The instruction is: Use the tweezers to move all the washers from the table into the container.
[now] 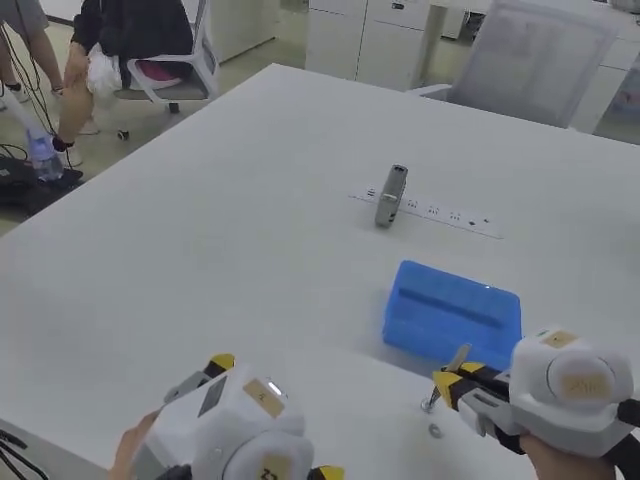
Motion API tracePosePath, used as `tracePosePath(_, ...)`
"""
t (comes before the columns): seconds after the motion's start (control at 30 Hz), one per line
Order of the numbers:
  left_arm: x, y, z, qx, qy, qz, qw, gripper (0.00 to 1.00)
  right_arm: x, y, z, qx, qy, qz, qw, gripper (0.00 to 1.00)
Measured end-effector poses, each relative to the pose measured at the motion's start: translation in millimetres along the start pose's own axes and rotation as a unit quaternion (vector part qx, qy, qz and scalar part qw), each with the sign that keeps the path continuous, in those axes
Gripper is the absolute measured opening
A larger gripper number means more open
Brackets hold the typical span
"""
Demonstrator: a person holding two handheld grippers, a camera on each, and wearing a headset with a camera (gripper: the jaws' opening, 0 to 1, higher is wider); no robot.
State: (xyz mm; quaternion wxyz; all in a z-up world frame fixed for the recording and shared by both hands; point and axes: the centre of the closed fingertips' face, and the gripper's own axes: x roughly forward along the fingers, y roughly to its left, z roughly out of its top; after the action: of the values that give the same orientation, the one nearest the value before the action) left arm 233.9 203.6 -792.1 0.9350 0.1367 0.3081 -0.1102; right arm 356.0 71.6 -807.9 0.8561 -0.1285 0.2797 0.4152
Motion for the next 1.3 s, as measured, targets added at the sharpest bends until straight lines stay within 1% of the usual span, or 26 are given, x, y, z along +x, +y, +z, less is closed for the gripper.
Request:
tracePosePath(0.1, 0.2, 0.3, -0.4, 0.000, 0.001, 0.000, 1.0000, 0.92, -1.3, -3.6, 3.4, 0.005, -0.003, -0.001, 1.0000, 0.02)
tracePosePath(0.27, 0.6, 0.3, -0.6, 0.000, 0.001, 0.000, 1.0000, 0.92, -11.1, -1.5, 16.5, -0.001, -0.015, 0.000, 0.9999, 0.02)
tracePosePath(0.4, 0.6, 0.1, -0.5, 0.001, 0.001, 0.000, 1.0000, 0.92, -18.1, -3.4, 28.3, -0.005, -0.030, -0.001, 0.9995, 0.02)
tracePosePath(0.47, 0.4, -0.1, -0.2, 0.001, 0.000, -0.001, 1.0000, 0.92, -21.3, -5.9, 34.8, -0.007, -0.039, -0.004, 0.9992, 0.02)
tracePosePath(0.53, 0.4, -0.2, -0.2, 0.002, 0.001, -0.001, 1.0000, 0.92, -28.7, -9.0, 47.6, -0.007, -0.052, -0.007, 0.9986, 0.02)
tracePosePath(0.63, 0.6, -0.5, -0.2, 0.002, 0.001, -0.001, 1.0000, 0.92, -34.4, -14.3, 59.2, -0.008, -0.065, -0.013, 0.9978, 0.02)
tracePosePath(0.73, 0.6, -0.2, -0.1, 0.002, 0.000, -0.001, 1.0000, 0.91, -37.8, -19.5, 66.8, -0.012, -0.072, -0.018, 0.9972, 0.02)
tracePosePath(0.83, 0.6, -0.3, -0.3, 0.002, 0.001, -0.001, 1.0000, 0.91, -39.0, -28.4, 74.3, -0.014, -0.079, -0.027, 0.9964, 0.02)
tracePosePath(0.93, 0.7, -1.2, -0.7, 0.004, 0.003, -0.002, 1.0000, 0.91, -38.9, -35.5, 78.7, -0.017, -0.082, -0.035, 0.9959, 0.02)
tracePosePath(1.07, 0.6, -1.5, -1.1, 0.004, 0.004, -0.003, 1.0000, 0.92, -34.6, -45.9, 80.1, -0.017, -0.081, -0.047, 0.9955, 0.02)
tracePosePath(1.1, 0.6, -1.5, -1.0, 0.003, 0.004, -0.003, 1.0000, 0.92, -33.0, -48.2, 80.2, -0.016, -0.080, -0.049, 0.9955, 0.02)
tracePosePath(1.13, 0.6, -1.3, -0.8, 0.003, 0.003, -0.002, 1.0000, 0.92, -29.2, -53.7, 80.4, -0.015, -0.078, -0.053, 0.9955, 0.02)
tracePosePath(1.2, 0.6, -1.3, -0.9, 0.001, 0.003, -0.003, 1.0000, 0.92, -22.3, -61.9, 76.9, -0.014, -0.070, -0.060, 0.9956, 0.02)
tracePosePath(1.3, 0.9, -2.1, -1.2, 0.003, 0.004, -0.004, 1.0000, 0.92, -15.3, -69.3, 70.5, -0.012, -0.058, -0.066, 0.9960, 0.02)
